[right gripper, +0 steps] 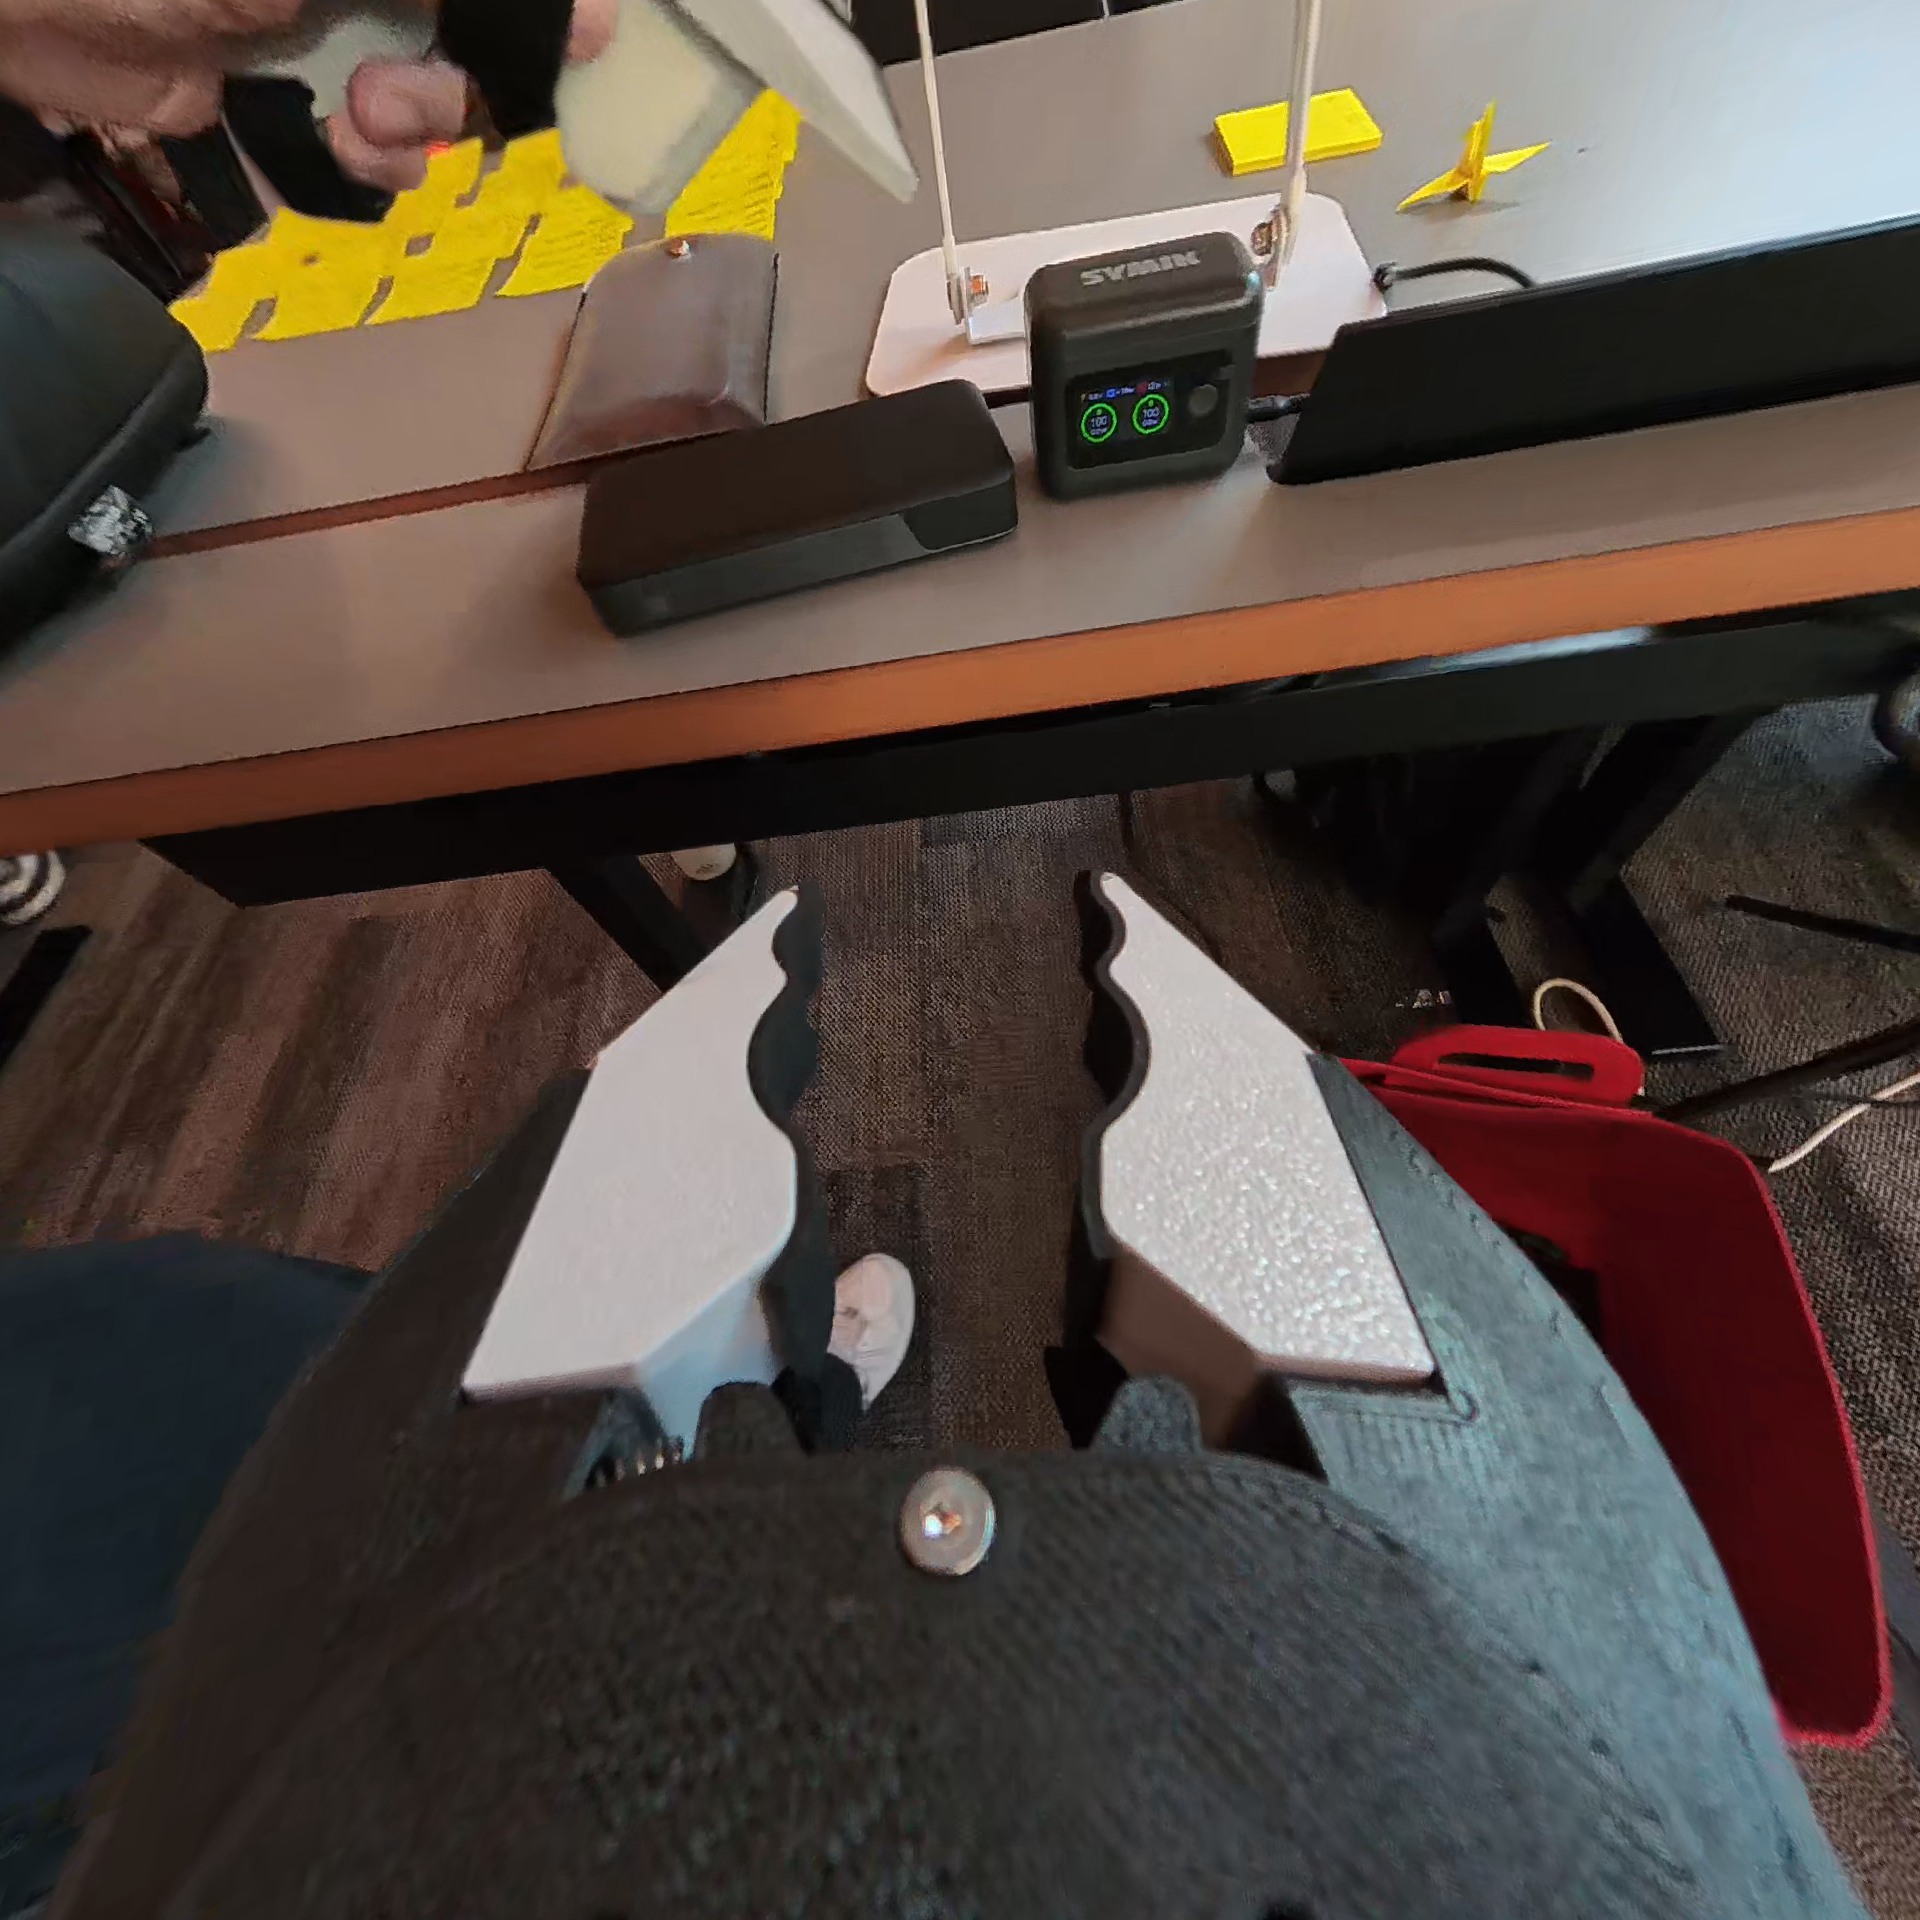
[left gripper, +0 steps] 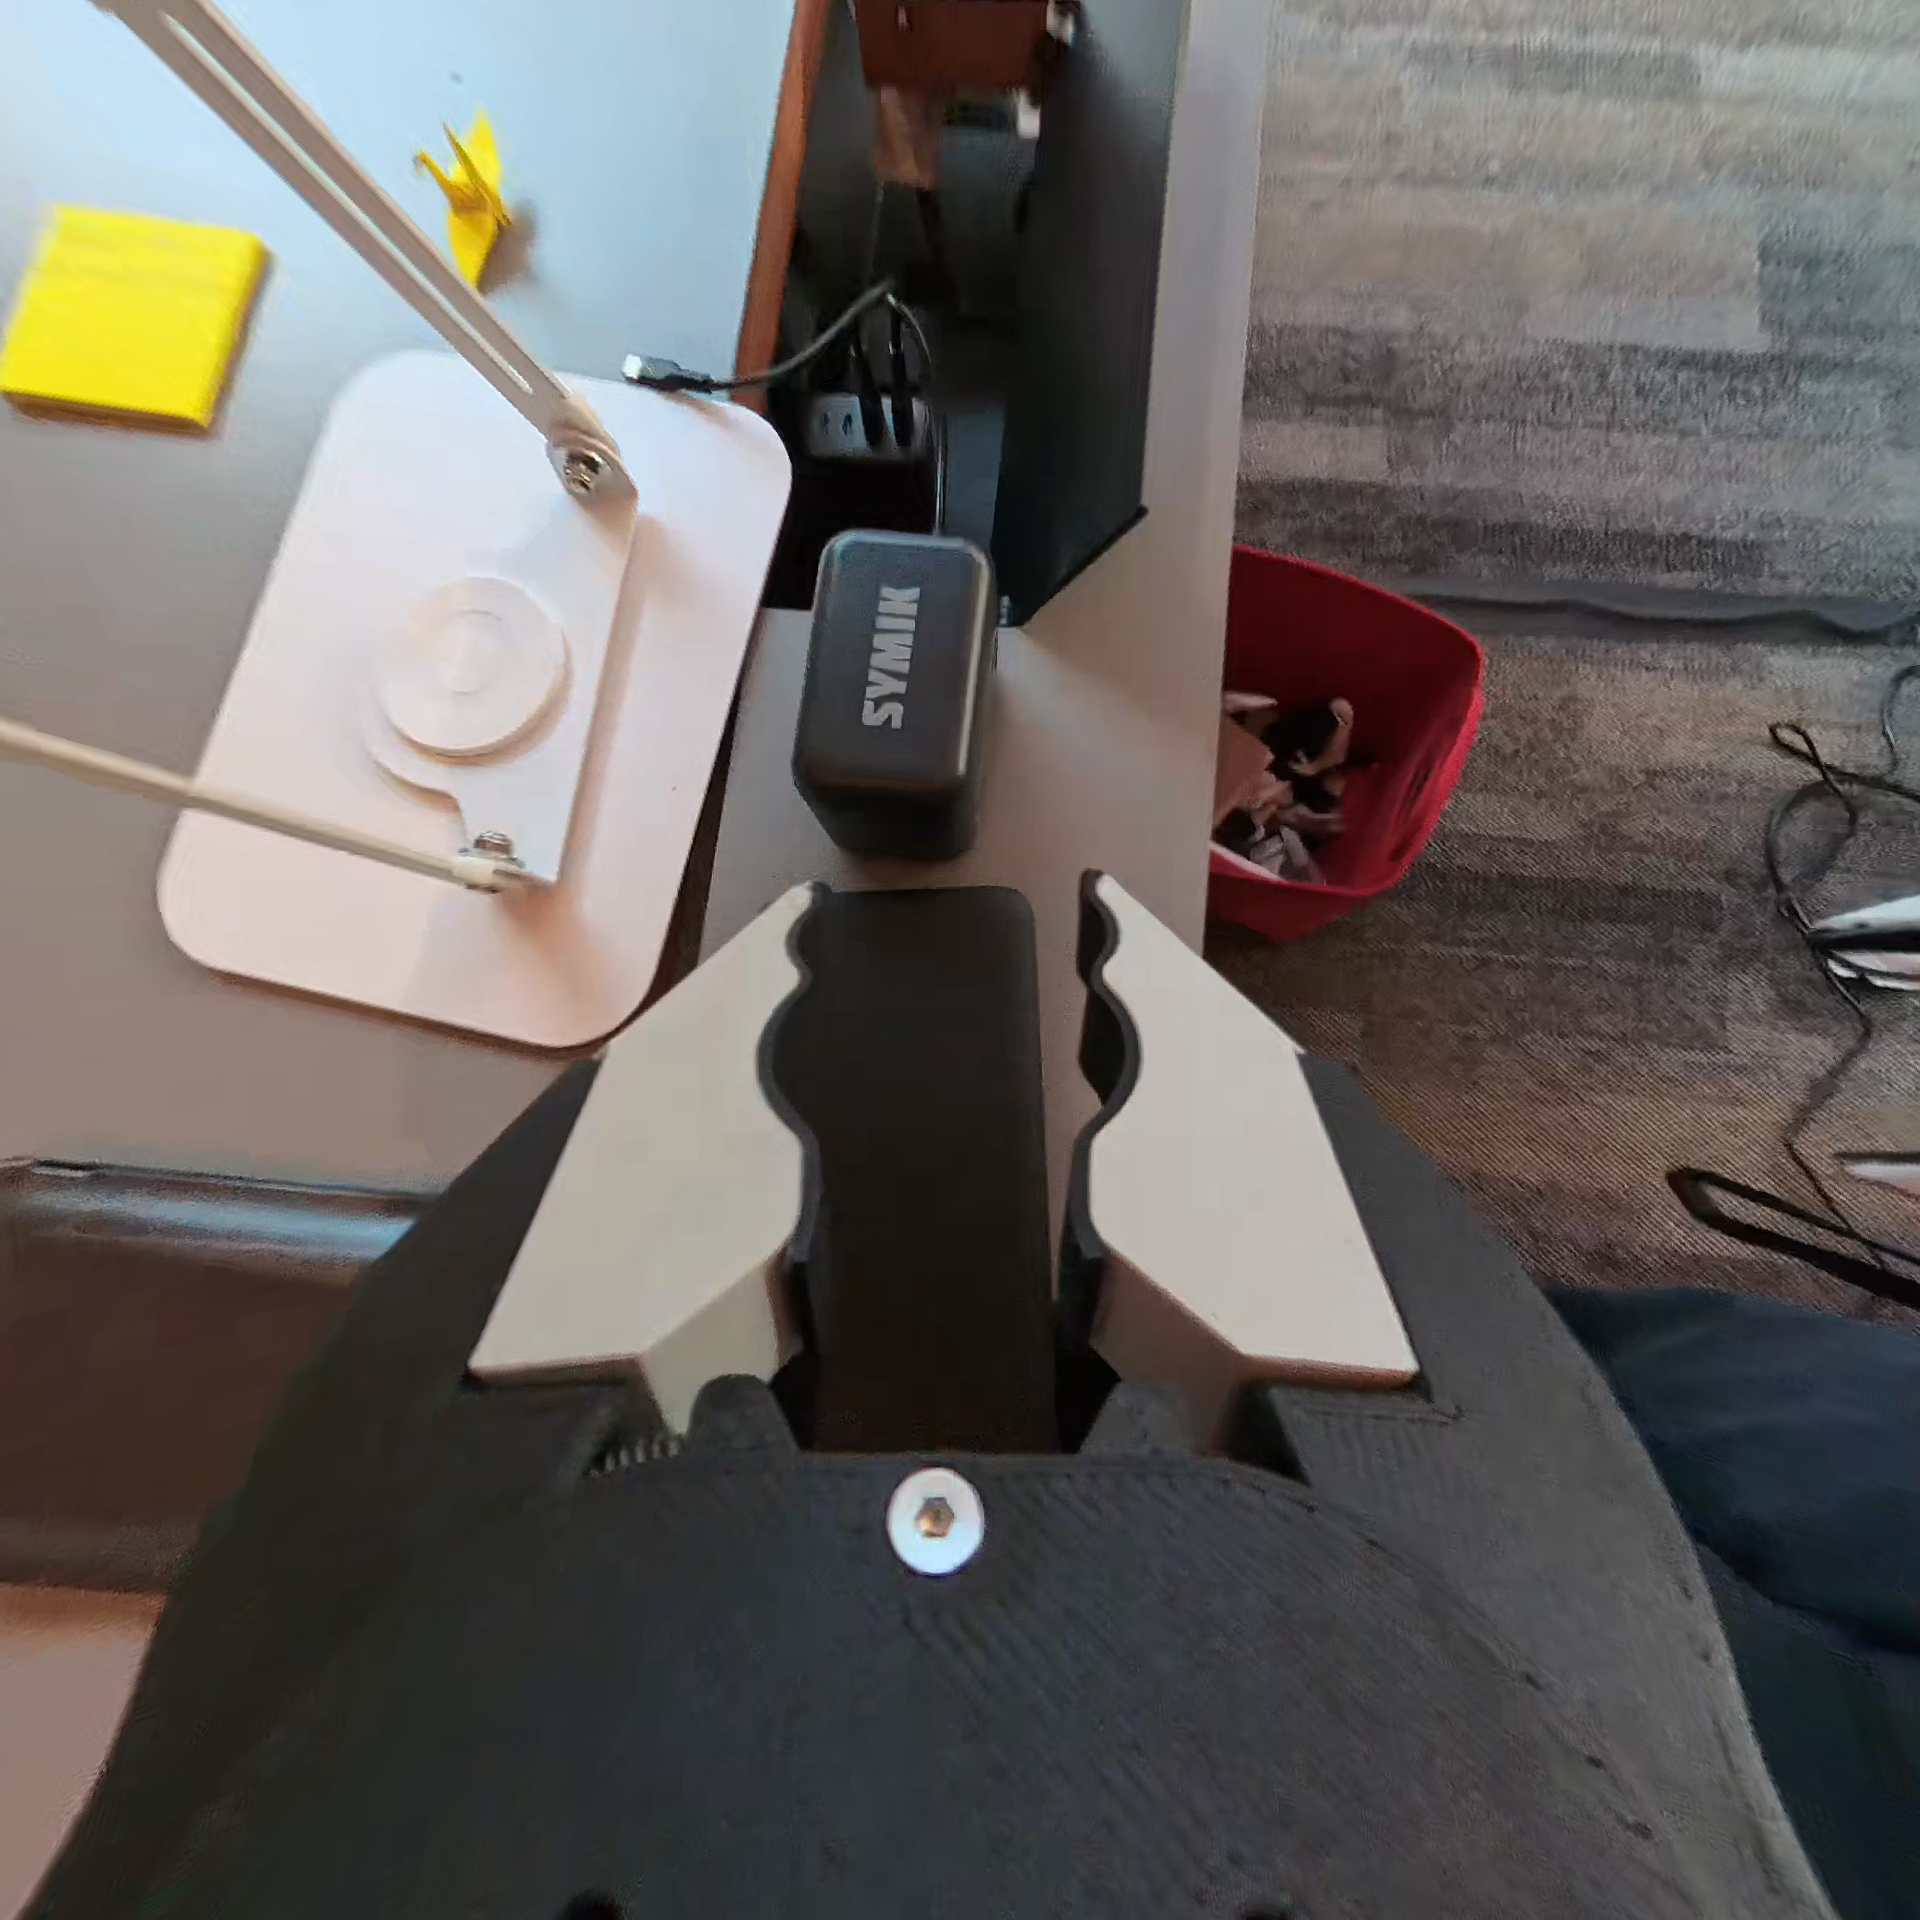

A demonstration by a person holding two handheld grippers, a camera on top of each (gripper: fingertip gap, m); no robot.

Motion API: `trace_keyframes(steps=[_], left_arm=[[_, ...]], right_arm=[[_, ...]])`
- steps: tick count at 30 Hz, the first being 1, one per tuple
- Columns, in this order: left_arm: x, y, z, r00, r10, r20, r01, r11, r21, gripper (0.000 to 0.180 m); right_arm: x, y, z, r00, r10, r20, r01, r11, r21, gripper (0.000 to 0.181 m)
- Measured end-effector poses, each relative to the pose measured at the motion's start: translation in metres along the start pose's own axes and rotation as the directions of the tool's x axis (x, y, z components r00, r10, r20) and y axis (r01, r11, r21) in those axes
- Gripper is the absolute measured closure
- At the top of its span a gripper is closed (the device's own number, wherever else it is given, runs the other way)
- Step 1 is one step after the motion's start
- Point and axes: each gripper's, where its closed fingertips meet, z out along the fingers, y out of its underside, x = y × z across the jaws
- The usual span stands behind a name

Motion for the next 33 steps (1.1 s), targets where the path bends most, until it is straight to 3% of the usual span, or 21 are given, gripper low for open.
trace_keyframes(steps=[2,6,9,14,19,22,27,33], left_arm=[[-0.007,-0.002,0.025,0.998,-0.037,-0.042,0.033,0.996,-0.088,0.139],[-0.017,-0.016,0.058,0.993,-0.062,-0.101,0.051,0.993,-0.109,0.125],[-0.021,-0.015,0.072,0.994,0.003,-0.105,-0.019,0.989,-0.147,0.119],[-0.016,-0.003,0.091,0.987,0.072,-0.147,-0.103,0.970,-0.220,0.127],[-0.017,0.003,0.092,0.984,0.101,-0.145,-0.138,0.952,-0.274,0.127],[-0.018,0.003,0.093,0.985,0.112,-0.133,-0.147,0.943,-0.300,0.127],[-0.021,-0.002,0.092,0.987,0.130,-0.096,-0.154,0.941,-0.301,0.129],[-0.022,-0.001,0.091,0.994,0.075,-0.077,-0.097,0.941,-0.324,0.129]], right_arm=[[0.006,-0.008,0.027,0.998,-0.057,-0.008,0.057,0.998,-0.019,0.128],[0.015,-0.031,0.076,0.994,-0.107,-0.014,0.107,0.994,-0.026,0.129],[0.031,-0.055,0.104,0.994,-0.079,-0.080,0.080,0.997,0.008,0.123],[0.054,-0.082,0.150,0.982,-0.069,-0.174,0.077,0.996,0.043,0.111],[0.057,-0.101,0.176,0.985,-0.058,-0.162,0.073,0.994,0.086,0.111],[0.060,-0.098,0.190,0.980,-0.137,-0.147,0.145,0.988,0.046,0.110],[0.066,-0.090,0.204,0.990,-0.105,-0.093,0.104,0.994,-0.020,0.106],[0.065,-0.084,0.211,0.984,-0.167,-0.060,0.165,0.986,-0.034,0.105]])
